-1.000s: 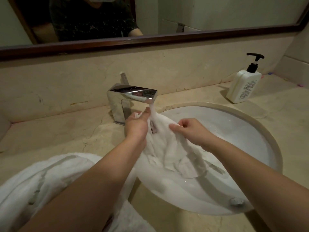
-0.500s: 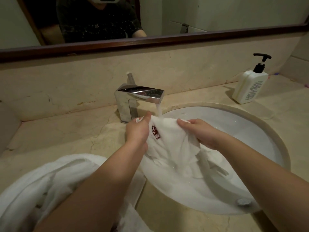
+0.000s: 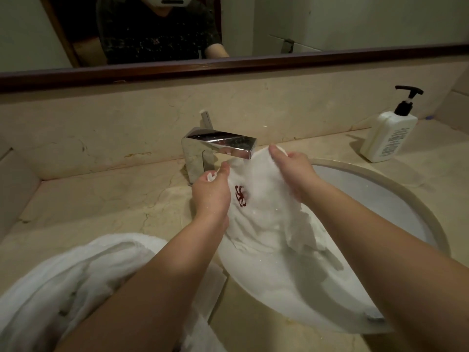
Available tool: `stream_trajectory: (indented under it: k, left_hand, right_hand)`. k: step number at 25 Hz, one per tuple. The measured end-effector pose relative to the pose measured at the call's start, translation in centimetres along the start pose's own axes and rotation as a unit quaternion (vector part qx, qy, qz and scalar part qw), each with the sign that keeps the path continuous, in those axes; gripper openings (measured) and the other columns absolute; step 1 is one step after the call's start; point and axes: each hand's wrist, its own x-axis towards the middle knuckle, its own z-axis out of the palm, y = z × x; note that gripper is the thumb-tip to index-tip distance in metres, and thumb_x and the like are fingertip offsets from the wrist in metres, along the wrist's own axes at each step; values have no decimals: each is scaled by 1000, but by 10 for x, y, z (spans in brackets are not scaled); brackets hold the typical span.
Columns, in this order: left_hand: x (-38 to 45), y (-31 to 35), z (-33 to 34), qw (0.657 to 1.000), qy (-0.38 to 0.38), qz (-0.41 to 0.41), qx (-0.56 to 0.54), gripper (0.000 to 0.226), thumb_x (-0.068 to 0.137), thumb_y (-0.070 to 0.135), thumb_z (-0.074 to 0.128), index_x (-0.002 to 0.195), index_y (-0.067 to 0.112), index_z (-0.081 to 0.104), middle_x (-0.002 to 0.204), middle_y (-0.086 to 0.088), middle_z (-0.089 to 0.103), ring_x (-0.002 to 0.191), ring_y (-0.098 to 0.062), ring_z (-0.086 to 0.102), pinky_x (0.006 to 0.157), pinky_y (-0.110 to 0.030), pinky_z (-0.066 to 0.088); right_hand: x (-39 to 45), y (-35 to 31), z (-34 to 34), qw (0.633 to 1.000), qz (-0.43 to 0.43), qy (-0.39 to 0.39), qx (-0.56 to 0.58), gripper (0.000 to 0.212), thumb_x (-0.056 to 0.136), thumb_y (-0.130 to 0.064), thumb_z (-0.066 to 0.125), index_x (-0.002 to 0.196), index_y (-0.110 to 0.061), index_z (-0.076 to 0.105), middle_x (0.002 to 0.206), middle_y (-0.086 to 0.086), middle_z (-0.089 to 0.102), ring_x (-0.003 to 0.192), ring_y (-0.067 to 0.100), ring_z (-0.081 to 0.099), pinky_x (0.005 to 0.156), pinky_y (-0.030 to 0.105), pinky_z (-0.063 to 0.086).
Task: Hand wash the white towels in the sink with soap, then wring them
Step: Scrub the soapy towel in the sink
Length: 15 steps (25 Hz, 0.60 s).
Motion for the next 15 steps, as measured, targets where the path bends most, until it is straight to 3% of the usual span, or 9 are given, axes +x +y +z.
stream_trajectory:
  k: [4,7,10,15]
  left_hand:
    - [2,-2,1,999,12,-18,-27,24,94,40,70,82,19,66,102,-14,75,102,-35,71,93,-49,58]
    - [2,-4,4,999,-1,-37,-32,25,94,39,70,81,18,66,97,-12,75,103,-36,71,94,-51,57]
    - [3,-5,5,998,-2,-49,-26,28,91,41,73,84,14,67,96,-8,76,100,-37,71,94,-52,57]
    - [5,-5,4,998,-6,-57,-34,22,87,41,76,94,21,70,99,-4,77,97,-30,72,95,-50,56]
  right_hand:
    - [1,14,-4,990,92,-106,-19,43,96,-41,64,119,-5,65,105,10,75,91,24,73,84,34,57]
    - [-5,20,-10,992,86,-86,29,38,102,-42,52,115,-9,65,106,7,75,94,22,72,76,31,55]
    - [-9,12,-13,995,19,-62,-73,38,105,-45,44,105,-13,65,105,8,71,91,20,67,77,33,52]
    - [-14,4,-9,998,0,-27,-65,43,100,-42,54,108,-2,69,103,16,74,85,24,69,77,35,55]
